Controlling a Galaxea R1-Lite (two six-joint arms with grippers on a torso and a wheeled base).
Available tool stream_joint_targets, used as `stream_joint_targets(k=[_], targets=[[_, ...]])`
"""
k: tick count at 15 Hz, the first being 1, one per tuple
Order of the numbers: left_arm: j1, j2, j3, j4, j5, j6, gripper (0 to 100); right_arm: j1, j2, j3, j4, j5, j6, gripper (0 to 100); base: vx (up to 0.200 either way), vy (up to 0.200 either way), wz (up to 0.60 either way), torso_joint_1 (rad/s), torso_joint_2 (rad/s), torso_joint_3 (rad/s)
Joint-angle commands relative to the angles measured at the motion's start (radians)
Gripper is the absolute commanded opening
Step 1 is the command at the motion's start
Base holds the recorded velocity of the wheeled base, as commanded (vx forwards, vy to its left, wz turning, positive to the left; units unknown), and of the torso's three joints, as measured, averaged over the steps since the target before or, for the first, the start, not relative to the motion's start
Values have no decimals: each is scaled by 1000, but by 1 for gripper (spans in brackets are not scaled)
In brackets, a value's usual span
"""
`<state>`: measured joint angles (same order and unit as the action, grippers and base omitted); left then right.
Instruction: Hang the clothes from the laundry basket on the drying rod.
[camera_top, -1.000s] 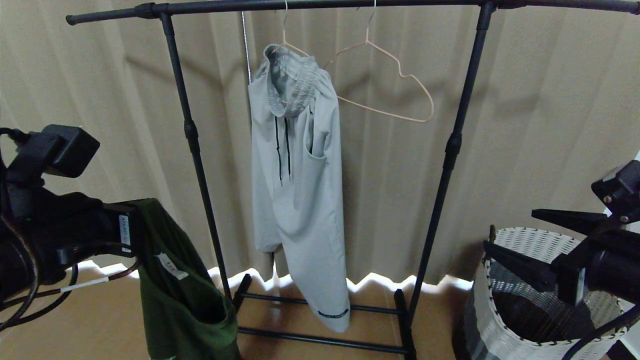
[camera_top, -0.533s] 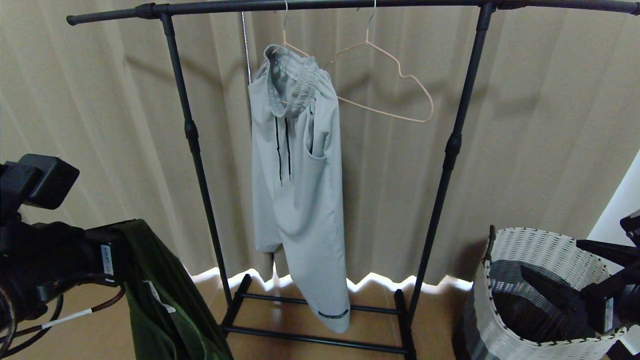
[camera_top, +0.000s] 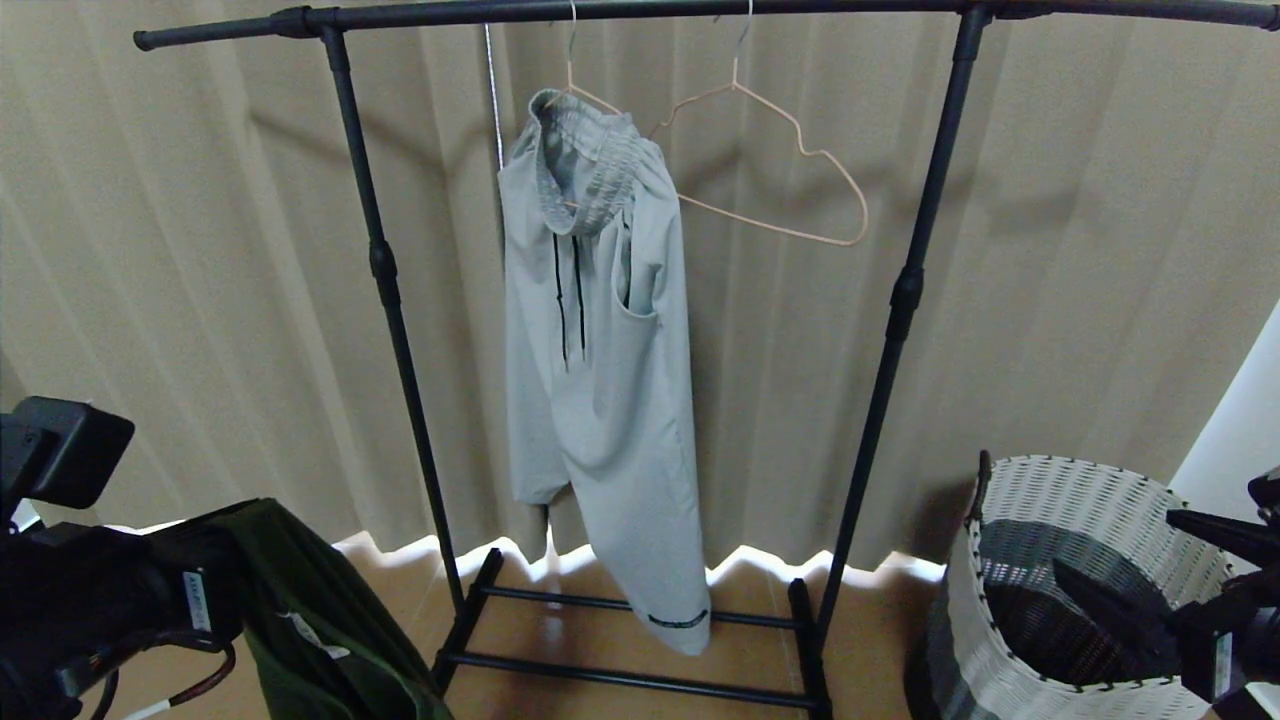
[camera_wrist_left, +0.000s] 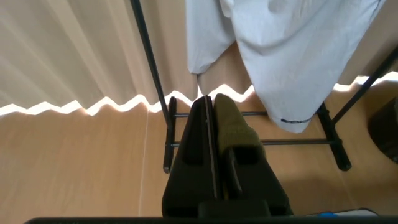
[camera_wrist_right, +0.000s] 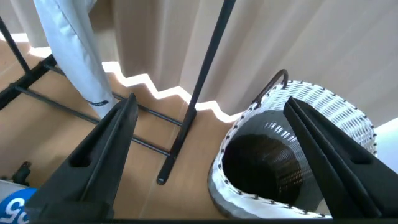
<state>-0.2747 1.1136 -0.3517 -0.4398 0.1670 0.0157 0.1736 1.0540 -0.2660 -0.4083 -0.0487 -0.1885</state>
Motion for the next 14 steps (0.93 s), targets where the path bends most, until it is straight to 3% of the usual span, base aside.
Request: stream_joint_targets(k=[1, 11, 14], targets=[[2, -26, 5, 0, 0, -2, 0, 0, -2, 31, -3, -2, -11, 100, 0, 0, 0, 0, 0, 0], [3, -3, -7, -2, -1, 6, 0, -2, -8, 37, -4, 1, -5, 100, 0, 0, 0, 3, -11, -5], [2, 5, 0, -2, -1, 7, 0, -2, -29, 40, -4, 1, -5, 100, 0, 0, 0, 85, -248, -232]])
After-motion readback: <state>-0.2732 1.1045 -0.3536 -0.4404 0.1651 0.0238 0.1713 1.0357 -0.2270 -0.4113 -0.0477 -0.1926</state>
